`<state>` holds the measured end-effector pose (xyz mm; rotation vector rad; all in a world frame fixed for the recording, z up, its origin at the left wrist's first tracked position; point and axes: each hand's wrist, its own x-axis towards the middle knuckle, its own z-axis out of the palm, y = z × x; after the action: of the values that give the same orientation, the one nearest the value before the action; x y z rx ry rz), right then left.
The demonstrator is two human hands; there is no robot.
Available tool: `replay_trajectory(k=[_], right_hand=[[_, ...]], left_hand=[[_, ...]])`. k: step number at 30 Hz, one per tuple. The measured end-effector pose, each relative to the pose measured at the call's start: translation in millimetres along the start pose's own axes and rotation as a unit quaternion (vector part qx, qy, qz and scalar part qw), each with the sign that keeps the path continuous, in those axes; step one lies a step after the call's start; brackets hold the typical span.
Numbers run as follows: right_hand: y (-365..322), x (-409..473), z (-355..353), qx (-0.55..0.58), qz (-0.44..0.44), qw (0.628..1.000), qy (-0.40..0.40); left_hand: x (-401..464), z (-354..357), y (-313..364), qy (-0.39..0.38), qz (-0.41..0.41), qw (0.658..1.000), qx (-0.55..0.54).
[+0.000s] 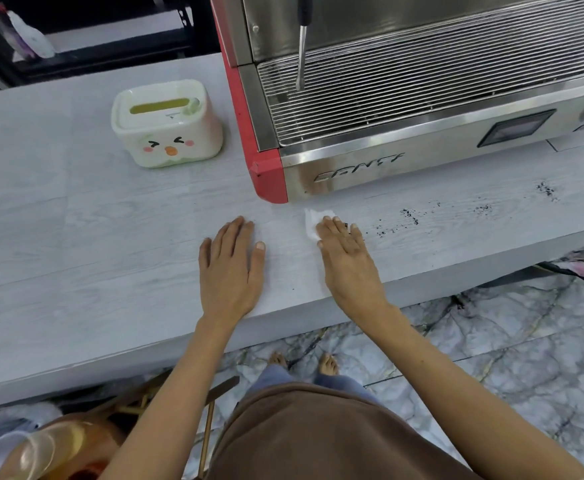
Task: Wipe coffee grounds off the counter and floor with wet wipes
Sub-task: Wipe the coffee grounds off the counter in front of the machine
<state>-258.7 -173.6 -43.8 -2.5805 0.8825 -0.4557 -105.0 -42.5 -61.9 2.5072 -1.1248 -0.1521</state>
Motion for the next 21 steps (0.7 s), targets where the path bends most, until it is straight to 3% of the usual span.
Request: replay_trajectory(k=[4,10,21], right_hand=[[-27,-26,12,0.003,-0.087,0.995,0.04],[-54,-46,33,-0.032,-0.137,0.99,-0.024],[-11,-38,13,-0.035,-0.067,0.997,-0.014]], left_hand=[[0,-3,2,0.008,-0.013,0.999,-0.039],[1,-5,-1,0.021,-0.028,0.993,-0.113],[7,4,14,-0.011,-0.001,1.0,-0.03]])
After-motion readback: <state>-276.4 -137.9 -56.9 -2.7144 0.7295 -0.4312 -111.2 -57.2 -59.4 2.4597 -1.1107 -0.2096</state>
